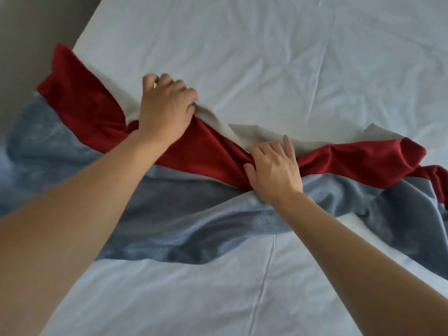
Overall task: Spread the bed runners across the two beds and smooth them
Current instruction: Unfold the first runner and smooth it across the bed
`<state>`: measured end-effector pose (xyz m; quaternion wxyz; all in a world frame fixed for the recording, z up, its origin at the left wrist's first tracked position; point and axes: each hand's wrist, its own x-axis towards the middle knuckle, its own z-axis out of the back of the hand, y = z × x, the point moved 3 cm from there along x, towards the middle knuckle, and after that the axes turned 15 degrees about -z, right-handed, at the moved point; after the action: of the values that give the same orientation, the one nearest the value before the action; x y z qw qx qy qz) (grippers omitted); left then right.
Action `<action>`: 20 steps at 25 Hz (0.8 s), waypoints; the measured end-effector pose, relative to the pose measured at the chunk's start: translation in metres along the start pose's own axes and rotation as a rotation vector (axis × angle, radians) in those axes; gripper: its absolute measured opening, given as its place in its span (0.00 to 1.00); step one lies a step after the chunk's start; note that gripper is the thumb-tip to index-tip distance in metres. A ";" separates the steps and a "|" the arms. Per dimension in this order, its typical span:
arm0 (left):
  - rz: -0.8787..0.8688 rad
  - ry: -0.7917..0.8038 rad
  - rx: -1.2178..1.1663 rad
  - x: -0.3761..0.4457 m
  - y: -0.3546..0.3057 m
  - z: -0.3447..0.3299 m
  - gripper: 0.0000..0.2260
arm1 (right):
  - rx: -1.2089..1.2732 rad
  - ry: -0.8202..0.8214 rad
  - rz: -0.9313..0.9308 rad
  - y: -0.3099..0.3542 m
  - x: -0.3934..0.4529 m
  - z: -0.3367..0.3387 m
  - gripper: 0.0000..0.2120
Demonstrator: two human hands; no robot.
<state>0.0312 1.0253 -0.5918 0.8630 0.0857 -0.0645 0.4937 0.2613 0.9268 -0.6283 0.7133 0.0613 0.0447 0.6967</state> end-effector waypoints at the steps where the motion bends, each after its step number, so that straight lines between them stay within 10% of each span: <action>1: -0.001 0.021 0.006 0.017 0.005 -0.005 0.09 | 0.008 -0.024 -0.023 -0.005 0.006 0.003 0.11; 7: 0.044 0.099 -0.068 0.032 -0.034 -0.019 0.13 | 0.018 -0.061 -0.073 -0.036 0.004 0.014 0.13; 20: -0.534 -0.016 -0.485 0.026 -0.410 0.037 0.09 | -0.185 -0.070 -0.466 -0.298 -0.118 0.120 0.16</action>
<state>0.3975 0.8353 -0.5852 0.9562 -0.1039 -0.1620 0.2206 0.5709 0.7996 -0.5567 0.8584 0.0079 -0.0309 0.5120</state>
